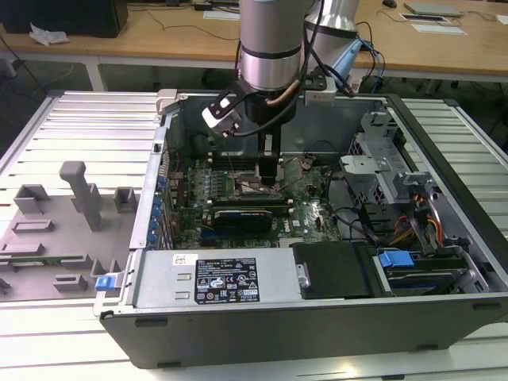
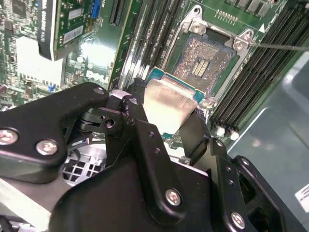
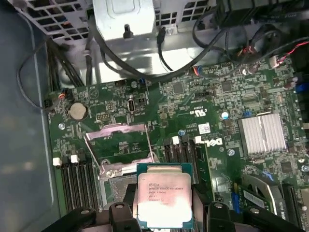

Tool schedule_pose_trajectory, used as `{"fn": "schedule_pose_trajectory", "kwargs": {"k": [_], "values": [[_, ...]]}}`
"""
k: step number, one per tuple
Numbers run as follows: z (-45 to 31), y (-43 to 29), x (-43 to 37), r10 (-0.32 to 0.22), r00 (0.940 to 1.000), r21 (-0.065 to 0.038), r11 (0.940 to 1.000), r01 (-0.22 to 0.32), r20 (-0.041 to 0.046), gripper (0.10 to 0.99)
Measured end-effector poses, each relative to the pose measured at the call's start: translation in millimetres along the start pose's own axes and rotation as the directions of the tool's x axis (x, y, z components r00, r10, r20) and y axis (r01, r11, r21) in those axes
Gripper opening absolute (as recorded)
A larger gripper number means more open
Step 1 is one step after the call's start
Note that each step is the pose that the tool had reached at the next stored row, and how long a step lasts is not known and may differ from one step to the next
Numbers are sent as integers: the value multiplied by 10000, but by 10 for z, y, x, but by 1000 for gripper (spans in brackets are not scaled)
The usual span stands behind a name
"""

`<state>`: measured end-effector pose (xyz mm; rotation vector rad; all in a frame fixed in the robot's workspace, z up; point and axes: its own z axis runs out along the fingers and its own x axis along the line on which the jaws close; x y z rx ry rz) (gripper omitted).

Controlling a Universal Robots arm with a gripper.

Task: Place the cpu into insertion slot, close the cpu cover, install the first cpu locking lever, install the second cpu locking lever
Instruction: 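Place the cpu into insertion slot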

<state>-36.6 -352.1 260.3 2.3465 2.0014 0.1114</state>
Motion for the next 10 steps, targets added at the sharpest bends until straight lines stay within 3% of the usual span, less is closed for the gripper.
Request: {"fn": "schedule_pose_trajectory", "kwargs": {"k": [4, 10], "values": [[67, -34, 4, -447, 9989, 12, 9990, 447, -114, 537], [191, -108, 30, -834, 9964, 13, 9965, 834, -167, 537]]}}
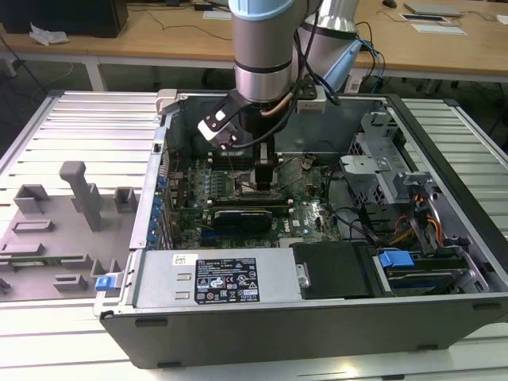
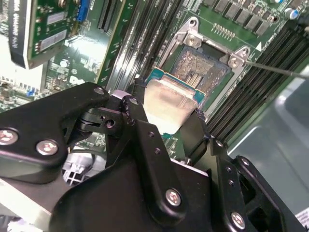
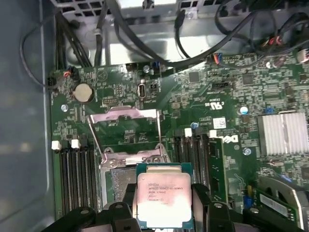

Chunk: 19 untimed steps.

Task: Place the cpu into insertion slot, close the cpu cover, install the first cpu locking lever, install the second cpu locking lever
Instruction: 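Place the cpu into insertion slot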

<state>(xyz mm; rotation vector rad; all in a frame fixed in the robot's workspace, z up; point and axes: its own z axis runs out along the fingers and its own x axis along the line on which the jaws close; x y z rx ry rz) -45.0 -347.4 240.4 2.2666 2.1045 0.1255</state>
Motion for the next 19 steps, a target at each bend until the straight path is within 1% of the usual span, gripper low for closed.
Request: {"fn": "schedule_pose_trajectory", "kwargs": {"k": [4, 9, 11, 19], "values": [[45, -11, 34, -334, 9994, 10, 9994, 334, -47, 537], [70, -38, 70, -585, 9983, 16, 9983, 585, -72, 537], [102, -79, 84, -671, 9977, 18, 9977, 672, -80, 537], [231, -128, 172, -796, 9968, 23, 9968, 796, -90, 537]]}}
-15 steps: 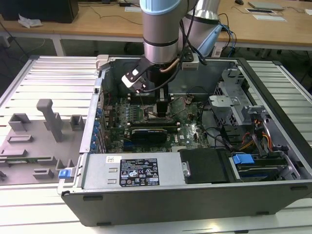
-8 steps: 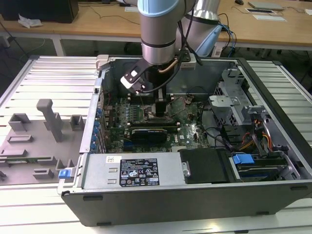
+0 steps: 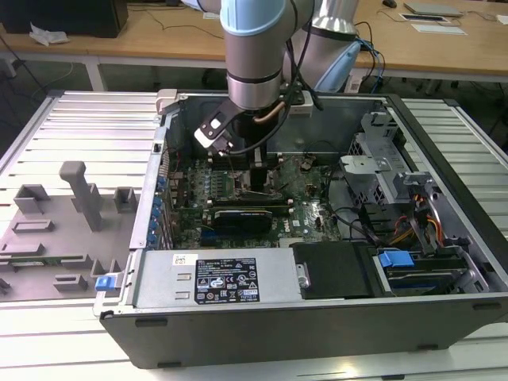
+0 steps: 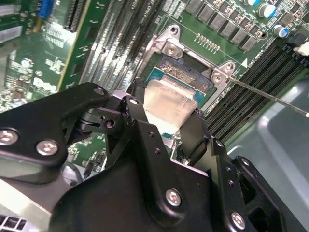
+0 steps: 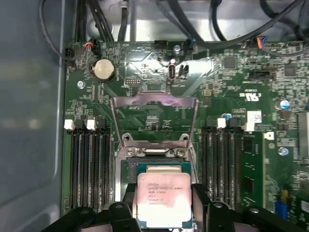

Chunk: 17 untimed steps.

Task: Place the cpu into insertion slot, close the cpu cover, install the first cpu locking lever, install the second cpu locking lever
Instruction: 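Place the cpu into insertion slot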

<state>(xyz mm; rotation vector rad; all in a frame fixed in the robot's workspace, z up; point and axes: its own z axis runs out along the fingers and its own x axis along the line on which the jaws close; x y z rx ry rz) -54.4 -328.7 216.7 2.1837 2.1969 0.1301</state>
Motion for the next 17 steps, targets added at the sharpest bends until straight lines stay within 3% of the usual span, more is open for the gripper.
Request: {"fn": "schedule_pose_trajectory", "kwargs": {"k": [8, 17], "values": [[117, -23, 17, -14, 10000, 2, 10000, 14, -2, 537], [167, -38, 26, -13, 10000, 5, 10000, 13, -24, 537]]}}
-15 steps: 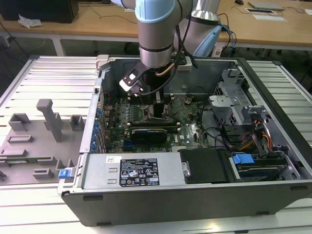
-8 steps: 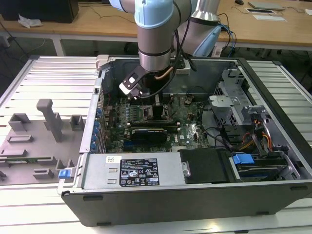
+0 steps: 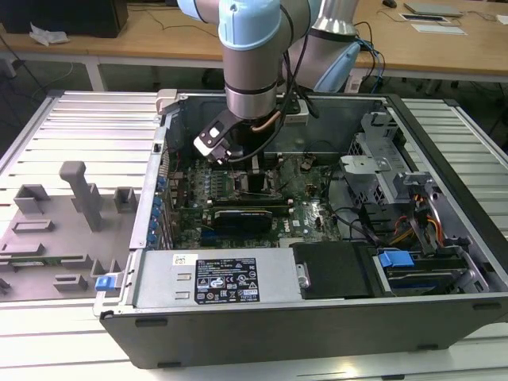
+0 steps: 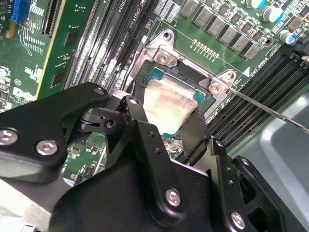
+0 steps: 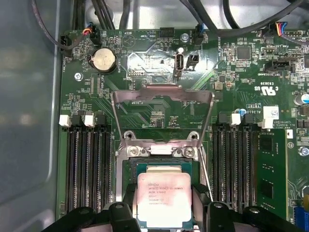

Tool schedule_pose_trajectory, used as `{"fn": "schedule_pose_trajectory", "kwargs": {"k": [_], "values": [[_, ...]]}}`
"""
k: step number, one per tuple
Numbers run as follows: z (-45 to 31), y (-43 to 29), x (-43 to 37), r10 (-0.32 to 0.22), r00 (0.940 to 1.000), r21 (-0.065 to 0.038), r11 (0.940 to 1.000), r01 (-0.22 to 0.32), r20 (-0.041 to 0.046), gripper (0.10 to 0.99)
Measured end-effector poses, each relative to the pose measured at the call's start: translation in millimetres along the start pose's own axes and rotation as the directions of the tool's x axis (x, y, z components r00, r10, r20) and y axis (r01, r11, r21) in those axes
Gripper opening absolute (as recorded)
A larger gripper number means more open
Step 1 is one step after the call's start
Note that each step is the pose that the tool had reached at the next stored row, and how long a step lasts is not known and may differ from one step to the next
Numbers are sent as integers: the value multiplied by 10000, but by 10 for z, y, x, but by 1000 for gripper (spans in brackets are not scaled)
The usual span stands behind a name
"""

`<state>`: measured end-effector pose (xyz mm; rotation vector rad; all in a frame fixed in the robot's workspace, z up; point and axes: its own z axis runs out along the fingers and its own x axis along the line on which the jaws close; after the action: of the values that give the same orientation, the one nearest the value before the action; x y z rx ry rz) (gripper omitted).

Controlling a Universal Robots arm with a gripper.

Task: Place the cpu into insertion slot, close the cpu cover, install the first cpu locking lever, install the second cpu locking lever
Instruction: 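Place the cpu into insertion slot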

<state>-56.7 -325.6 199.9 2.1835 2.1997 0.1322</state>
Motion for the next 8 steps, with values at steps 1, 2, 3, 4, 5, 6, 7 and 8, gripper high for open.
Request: {"fn": "schedule_pose_trajectory", "kwargs": {"k": [1, 2, 3, 4, 5, 6, 7, 8], "values": [[2, 0, 1, 0, 10000, -2, 10000, 0, -2, 537], [2, 0, 0, 0, 10000, -1, 10000, 0, -1, 537], [2, 0, 0, 0, 10000, -1, 10000, 0, -1, 537], [2, 0, 0, 1, 10000, -2, 10000, -1, -2, 537], [3, 0, 1, 0, 10000, -2, 10000, 0, -3, 537], [3, 0, 1, 0, 10000, -2, 10000, 0, -3, 549], [3, 0, 1, 0, 10000, -1, 10000, 0, -2, 549], [4, 0, 0, 0, 10000, -2, 10000, 0, -2, 616]]}}
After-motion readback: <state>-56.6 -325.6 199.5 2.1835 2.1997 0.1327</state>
